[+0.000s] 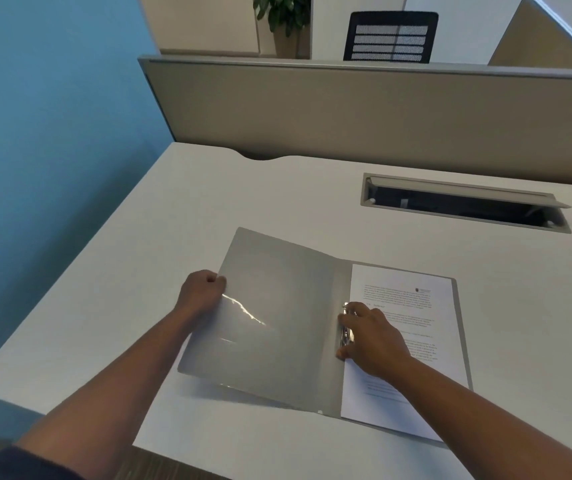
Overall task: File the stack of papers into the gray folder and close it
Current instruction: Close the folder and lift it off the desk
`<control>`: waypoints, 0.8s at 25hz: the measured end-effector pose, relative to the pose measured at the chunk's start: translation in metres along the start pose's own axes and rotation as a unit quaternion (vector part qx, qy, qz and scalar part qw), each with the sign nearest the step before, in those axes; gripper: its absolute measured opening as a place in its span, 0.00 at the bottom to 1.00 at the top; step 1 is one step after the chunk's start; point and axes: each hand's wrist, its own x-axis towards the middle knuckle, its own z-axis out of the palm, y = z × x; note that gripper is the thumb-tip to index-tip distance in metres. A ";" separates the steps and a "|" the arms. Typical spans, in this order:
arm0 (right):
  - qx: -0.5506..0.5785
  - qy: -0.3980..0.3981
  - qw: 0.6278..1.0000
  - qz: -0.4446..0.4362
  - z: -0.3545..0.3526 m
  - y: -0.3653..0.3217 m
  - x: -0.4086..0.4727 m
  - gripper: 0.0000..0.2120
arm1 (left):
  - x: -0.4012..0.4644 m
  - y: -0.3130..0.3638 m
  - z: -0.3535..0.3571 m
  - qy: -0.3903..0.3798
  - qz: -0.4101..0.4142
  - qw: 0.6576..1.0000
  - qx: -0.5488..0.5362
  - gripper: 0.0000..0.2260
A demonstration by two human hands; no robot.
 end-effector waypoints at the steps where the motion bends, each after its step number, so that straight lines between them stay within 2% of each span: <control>1: 0.001 -0.004 1.000 0.002 -0.001 0.000 -0.001 0.28 | -0.002 0.010 -0.008 -0.010 0.005 1.000 -0.026 0.11; 4: 0.059 0.002 0.998 0.014 -0.008 -0.008 -0.007 0.30 | -0.015 0.047 -0.030 -0.053 0.045 0.993 -0.095 0.09; 6: 0.172 0.040 0.984 0.021 -0.021 -0.020 -0.014 0.33 | -0.032 0.079 -0.039 -0.099 0.094 0.985 -0.107 0.14; 8: 0.352 0.067 0.933 0.019 -0.045 -0.033 -0.024 0.36 | -0.055 0.112 -0.034 -0.147 0.135 0.971 -0.135 0.19; 10: 0.524 0.063 0.850 -0.002 -0.073 -0.039 -0.034 0.36 | -0.079 0.135 -0.016 -0.195 0.171 0.953 -0.160 0.16; 11: 0.568 0.057 0.821 -0.009 -0.085 -0.038 -0.038 0.34 | -0.090 0.142 -0.002 -0.216 0.191 0.945 -0.156 0.14; 13: 0.607 0.050 0.793 -0.015 -0.106 -0.030 -0.046 0.28 | -0.108 0.145 0.032 -0.255 0.227 0.932 -0.123 0.11; 15: 0.615 0.054 0.786 -0.020 -0.120 -0.014 -0.058 0.26 | -0.120 0.139 0.065 -0.276 0.239 0.927 -0.087 0.17; 18: 0.610 0.076 0.789 0.007 -0.129 0.018 -0.075 0.21 | -0.119 0.121 0.104 -0.276 0.202 0.940 -0.006 0.25; 20: 0.590 0.095 0.800 0.045 -0.129 0.045 -0.088 0.22 | -0.115 0.109 0.121 -0.271 0.155 0.949 0.051 0.30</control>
